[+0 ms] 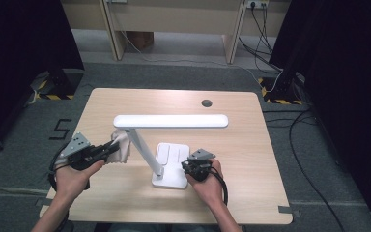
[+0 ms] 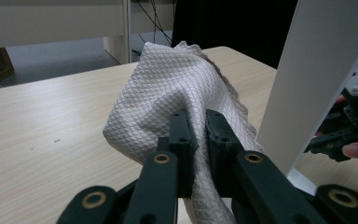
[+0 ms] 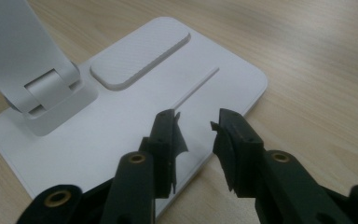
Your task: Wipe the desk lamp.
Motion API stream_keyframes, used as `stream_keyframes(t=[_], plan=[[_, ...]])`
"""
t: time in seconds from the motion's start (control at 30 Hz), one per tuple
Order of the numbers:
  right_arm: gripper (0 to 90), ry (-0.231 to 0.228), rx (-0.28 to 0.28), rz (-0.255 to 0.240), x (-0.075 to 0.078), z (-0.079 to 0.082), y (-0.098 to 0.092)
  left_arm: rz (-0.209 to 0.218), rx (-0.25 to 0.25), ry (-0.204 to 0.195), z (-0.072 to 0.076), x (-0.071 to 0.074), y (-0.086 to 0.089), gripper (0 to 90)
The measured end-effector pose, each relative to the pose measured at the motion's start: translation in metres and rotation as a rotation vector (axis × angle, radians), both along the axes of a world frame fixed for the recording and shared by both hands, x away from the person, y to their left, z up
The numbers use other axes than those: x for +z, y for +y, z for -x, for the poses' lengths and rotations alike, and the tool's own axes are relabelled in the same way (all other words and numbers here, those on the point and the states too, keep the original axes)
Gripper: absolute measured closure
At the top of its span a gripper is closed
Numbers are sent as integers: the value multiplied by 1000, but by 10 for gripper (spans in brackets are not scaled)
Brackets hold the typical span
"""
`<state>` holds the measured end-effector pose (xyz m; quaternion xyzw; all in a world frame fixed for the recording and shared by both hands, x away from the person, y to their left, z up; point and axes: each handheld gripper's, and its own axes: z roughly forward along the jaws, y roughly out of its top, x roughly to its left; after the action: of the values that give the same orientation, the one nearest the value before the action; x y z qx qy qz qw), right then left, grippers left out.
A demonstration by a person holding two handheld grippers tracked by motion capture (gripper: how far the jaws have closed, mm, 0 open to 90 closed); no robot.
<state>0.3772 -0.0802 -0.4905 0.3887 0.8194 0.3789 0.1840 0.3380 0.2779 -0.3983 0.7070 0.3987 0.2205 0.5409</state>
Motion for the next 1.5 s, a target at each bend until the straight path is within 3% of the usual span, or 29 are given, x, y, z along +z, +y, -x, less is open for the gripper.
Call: stream_keyframes(t=[0.2, 0.33, 0.7, 1.13, 1.5], plan=[[822, 23, 30, -10, -6, 0, 1, 15, -6, -28, 4, 10, -1, 824], [841, 22, 37, -15, -8, 2, 3, 16, -16, -54, 8, 18, -1, 824], [872, 14, 57, -14, -14, 4, 13, 17, -22, -142, 26, 48, 10, 824], [900, 9, 57, -17, -15, 2, 11, 33, -35, -237, 37, 81, 10, 824], [900, 7, 58, -19, -15, 2, 11, 49, -39, -299, 41, 101, 13, 824]])
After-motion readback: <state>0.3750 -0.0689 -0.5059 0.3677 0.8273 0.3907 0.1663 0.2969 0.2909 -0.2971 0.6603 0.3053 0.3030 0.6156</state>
